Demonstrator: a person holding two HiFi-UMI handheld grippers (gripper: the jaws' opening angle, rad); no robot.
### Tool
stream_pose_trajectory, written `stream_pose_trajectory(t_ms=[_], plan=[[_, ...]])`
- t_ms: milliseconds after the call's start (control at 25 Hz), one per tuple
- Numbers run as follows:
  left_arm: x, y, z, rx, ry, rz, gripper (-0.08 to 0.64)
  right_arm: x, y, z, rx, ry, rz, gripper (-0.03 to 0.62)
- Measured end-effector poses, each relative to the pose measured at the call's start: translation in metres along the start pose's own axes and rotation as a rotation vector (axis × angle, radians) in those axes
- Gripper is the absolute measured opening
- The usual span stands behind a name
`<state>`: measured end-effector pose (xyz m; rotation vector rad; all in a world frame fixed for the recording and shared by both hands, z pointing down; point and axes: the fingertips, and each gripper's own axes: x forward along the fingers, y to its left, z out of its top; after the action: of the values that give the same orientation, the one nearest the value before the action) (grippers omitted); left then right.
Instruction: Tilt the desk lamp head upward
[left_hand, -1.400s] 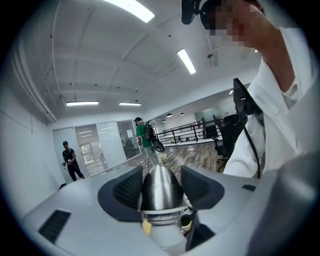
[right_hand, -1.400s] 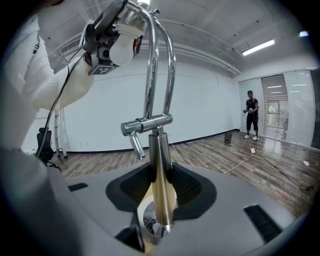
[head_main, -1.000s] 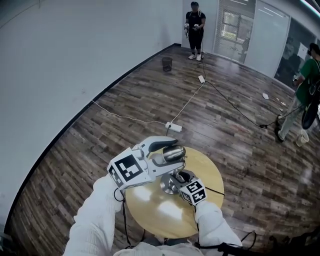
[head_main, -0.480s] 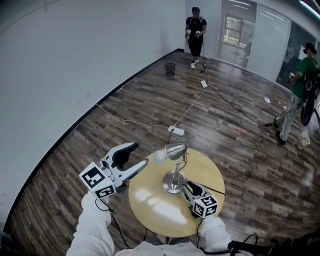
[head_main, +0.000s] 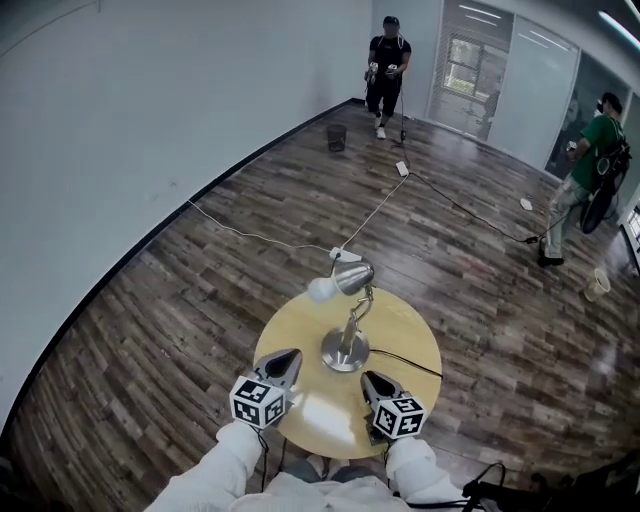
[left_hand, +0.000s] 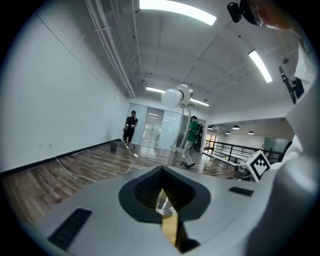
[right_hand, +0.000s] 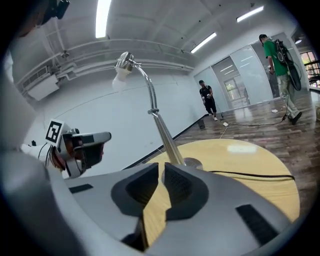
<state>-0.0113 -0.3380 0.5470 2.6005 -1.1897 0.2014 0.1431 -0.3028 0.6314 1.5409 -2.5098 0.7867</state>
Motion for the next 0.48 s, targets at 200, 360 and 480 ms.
stream_pose_trajectory(t_ms=[200, 360, 480], plan=[[0.012, -0.062, -0.054, -0.096, 0.081, -0.039, 0.002, 0.003, 0.045, -0.009, 0.022, 0.016, 0.087, 0.015], [-0.009, -0.091, -0.081, -0.167, 0.17, -0.086, 0.002, -0.008, 0.06, -0.02, 0.028, 0.03, 0.085, 0.014], [-0.026, -0.092, -0.087, -0.199, 0.202, -0.065, 0.002, -0.023, 0.061, -0.024, 0.057, 0.008, 0.041, 0.014]])
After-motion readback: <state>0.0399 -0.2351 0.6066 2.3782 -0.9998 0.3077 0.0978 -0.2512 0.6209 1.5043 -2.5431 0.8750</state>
